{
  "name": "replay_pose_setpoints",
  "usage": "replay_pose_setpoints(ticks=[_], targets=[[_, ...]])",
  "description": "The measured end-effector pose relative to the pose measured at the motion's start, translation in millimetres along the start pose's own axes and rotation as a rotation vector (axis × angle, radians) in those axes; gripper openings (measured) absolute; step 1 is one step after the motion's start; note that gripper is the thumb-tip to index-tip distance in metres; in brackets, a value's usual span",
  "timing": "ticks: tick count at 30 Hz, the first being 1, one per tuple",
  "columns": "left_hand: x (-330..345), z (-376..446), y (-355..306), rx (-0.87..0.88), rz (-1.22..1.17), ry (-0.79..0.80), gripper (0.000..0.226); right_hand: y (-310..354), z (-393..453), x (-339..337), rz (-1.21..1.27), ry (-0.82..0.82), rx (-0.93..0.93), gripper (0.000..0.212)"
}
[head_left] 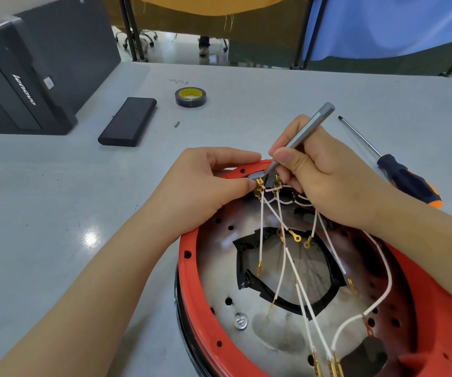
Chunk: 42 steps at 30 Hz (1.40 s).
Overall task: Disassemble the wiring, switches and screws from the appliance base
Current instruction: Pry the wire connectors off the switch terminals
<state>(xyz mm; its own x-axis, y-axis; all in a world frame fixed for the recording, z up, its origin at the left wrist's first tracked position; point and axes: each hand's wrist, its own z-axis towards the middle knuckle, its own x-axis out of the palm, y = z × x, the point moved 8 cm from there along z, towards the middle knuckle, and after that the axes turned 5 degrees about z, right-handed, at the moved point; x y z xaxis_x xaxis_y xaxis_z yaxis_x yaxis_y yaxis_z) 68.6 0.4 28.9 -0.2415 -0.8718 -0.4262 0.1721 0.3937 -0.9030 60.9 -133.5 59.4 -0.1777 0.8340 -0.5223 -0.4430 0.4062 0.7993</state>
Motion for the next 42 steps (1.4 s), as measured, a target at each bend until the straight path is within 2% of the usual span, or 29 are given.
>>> replay_pose_setpoints(ticks=[12, 20, 36, 42], targets=[[0, 1, -1, 0.023, -0.003, -0.005, 0.033, -4, 20, 1, 0.03, 0.045, 0.142, 0.018], [0, 0, -1, 0.023, -0.032, 0.002, 0.032, -2, 6, -2, 0.152, -0.02, 0.031, 0.018], [0, -1, -2, 0.016, 0.022, 0.009, 0.033, 13, 1, 2, -0.166, -0.01, -0.065, 0.011], [0, -1, -2, 0.007, 0.018, 0.011, 0.033, 13, 1, 3, -0.213, -0.011, -0.061, 0.009]])
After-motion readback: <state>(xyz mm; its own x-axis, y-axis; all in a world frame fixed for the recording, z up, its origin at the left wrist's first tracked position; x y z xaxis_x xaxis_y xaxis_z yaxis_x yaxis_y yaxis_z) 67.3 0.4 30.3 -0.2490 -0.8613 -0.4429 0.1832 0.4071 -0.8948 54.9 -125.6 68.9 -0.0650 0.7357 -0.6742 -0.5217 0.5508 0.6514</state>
